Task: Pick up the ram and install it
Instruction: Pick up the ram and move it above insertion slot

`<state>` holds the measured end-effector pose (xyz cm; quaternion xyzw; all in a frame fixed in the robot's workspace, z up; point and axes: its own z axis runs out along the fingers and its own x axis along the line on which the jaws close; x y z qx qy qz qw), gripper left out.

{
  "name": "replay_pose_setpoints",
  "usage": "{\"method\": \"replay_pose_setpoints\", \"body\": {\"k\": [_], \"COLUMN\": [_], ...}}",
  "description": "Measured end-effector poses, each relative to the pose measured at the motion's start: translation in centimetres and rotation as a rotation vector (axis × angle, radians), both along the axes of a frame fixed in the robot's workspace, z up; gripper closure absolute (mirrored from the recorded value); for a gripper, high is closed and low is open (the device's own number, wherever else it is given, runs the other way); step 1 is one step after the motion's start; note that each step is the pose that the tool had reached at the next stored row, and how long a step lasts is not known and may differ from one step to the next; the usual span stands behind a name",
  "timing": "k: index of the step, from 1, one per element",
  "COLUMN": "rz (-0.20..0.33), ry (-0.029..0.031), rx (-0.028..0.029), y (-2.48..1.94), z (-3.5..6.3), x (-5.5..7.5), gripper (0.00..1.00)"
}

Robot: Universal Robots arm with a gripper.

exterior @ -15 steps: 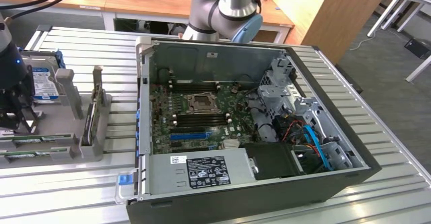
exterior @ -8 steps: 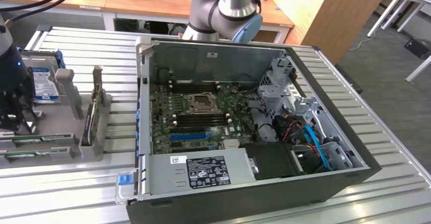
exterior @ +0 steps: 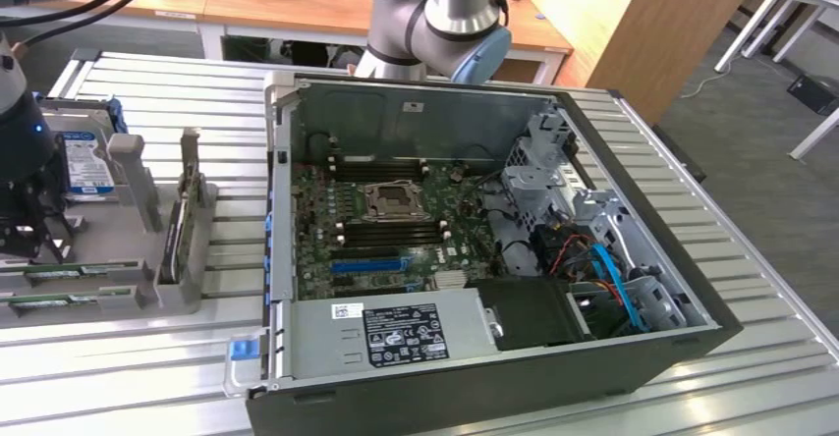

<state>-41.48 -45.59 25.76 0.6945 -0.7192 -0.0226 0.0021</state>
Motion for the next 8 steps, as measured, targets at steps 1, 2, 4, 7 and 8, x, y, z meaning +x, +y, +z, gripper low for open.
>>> {"method": "replay_pose_setpoints", "body": {"k": [1, 2, 4, 7, 8], "rz": [0.000, 0.000, 0.000, 0.000, 0.000], "ry": [0.0000, 0.0000, 0.0000, -0.0002, -0.0004], "rx": [0.0000, 0.0000, -0.0001, 0.0002, 0.0003], "y": [0.00, 0.00, 0.00, 0.00, 0.01], "z": [-0.02, -0.04, -0.07, -0.16, -0.23], "x": [0.00, -0.01, -0.02, -0.02, -0.02], "gripper": [0.65, 0.65, 0.65, 0.65, 0.65]}}
